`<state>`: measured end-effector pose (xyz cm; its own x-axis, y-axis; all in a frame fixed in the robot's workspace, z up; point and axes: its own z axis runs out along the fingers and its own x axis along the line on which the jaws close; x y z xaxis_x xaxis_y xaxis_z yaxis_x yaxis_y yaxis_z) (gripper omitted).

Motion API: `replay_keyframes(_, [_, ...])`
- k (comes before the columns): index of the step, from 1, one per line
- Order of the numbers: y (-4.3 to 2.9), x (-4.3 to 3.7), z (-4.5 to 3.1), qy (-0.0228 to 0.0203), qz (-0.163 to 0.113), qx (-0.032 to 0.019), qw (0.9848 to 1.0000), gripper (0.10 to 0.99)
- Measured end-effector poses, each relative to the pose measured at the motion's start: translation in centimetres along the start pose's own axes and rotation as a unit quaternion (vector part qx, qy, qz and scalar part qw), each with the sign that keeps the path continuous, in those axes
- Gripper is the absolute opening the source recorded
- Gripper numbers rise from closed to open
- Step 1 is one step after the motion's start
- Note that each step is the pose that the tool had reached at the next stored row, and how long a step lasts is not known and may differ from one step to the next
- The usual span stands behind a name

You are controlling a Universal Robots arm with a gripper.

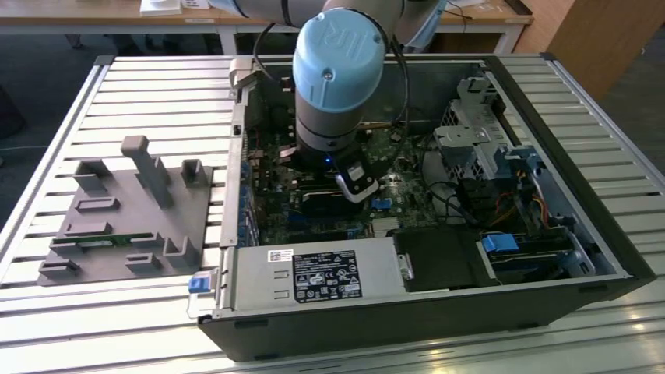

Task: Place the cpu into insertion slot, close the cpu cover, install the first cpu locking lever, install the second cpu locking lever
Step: 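Install the second cpu locking lever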

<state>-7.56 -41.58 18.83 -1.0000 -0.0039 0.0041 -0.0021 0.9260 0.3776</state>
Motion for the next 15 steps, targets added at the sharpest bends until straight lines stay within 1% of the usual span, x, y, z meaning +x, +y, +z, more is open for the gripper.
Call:
replay_keyframes(3, [0.13, 0.0, -0.32, 0.0, 0.0, 0.0, 1.0, 0.106])
replay_keyframes(11, [0.68, 0.01, -1.62, 0.0001, 0.0, 0.0, 1.0, 0.106])
replay_keyframes(15, [0.72, 0.01, -1.66, 0.0, 0.0, -0.0001, 1.0, 0.106])
